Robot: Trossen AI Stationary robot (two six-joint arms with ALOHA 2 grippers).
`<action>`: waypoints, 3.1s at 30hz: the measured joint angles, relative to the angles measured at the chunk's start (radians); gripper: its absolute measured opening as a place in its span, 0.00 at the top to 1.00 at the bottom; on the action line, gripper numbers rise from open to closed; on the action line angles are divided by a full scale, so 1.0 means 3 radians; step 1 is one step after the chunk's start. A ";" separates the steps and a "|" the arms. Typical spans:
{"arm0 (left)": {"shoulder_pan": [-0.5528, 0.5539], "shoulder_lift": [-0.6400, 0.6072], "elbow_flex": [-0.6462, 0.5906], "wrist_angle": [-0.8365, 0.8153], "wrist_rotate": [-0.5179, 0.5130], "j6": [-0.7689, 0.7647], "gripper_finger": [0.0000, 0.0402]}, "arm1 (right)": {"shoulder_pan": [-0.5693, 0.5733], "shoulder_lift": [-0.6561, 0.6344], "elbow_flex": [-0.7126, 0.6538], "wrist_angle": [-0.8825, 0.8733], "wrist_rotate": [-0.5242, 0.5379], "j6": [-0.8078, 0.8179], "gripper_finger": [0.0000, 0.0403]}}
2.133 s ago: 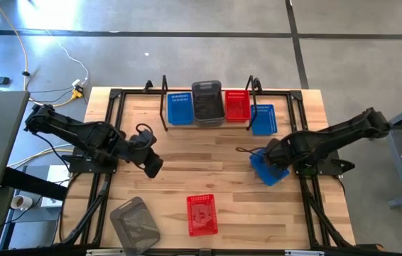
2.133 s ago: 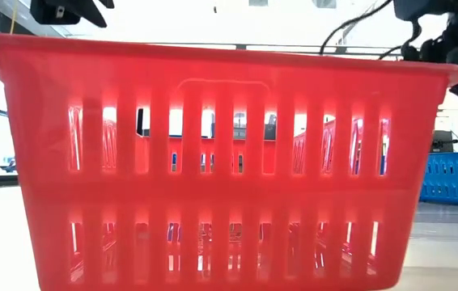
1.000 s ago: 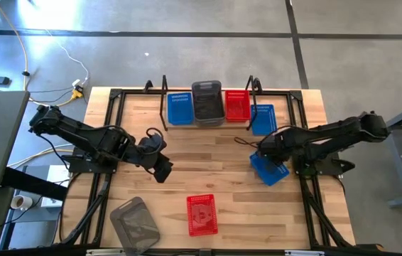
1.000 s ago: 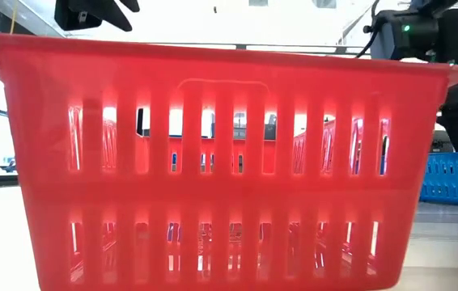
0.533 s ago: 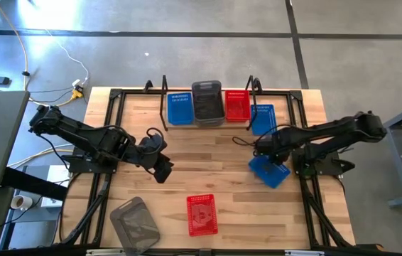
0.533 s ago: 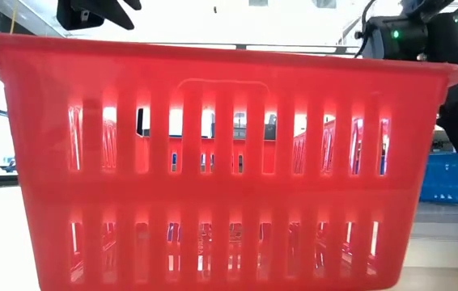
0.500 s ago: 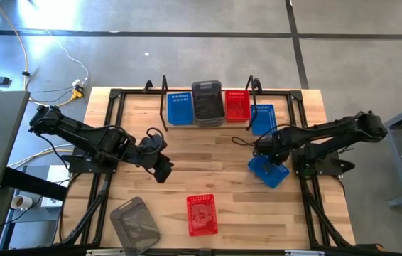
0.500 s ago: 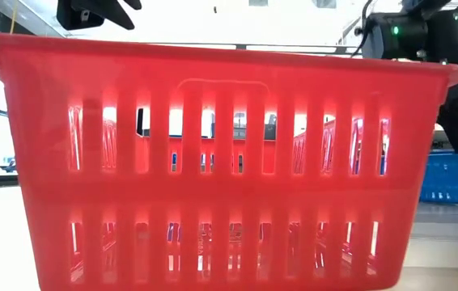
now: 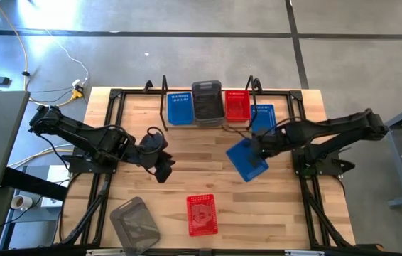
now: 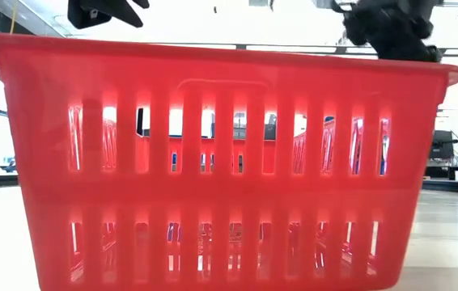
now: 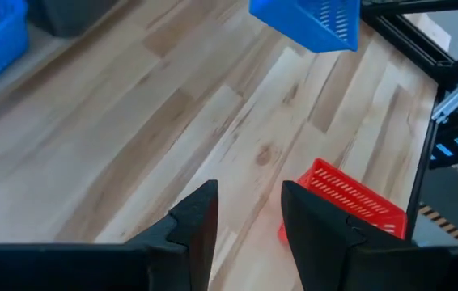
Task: Stack baskets on shelf by color
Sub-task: Stack the bottom blue bin on the blue bin on the shelf
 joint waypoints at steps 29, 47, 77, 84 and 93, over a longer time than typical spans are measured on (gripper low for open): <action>0.0000 -0.0001 0.0000 0.0910 -0.0230 0.2229 0.68 | -0.0014 0.0533 0.0462 0.2086 0.1202 0.0208 1.00; -0.0004 0.0189 0.0003 0.0551 -0.0194 0.2846 0.68 | -0.0010 0.1297 0.0462 0.2607 0.1036 0.0755 1.00; 0.0024 0.1073 0.0001 0.0501 -0.0609 0.2851 0.69 | -0.0029 0.1361 0.0462 0.2692 0.0919 0.0840 1.00; 0.0117 0.1072 0.0001 0.0499 -0.0667 0.2847 0.80 | -0.0029 0.1361 0.0461 0.2782 0.0876 0.0835 1.00; 0.0135 0.1071 0.0001 0.0483 -0.0600 0.3057 0.97 | -0.0028 0.1361 0.0458 0.2780 0.0855 0.0776 1.00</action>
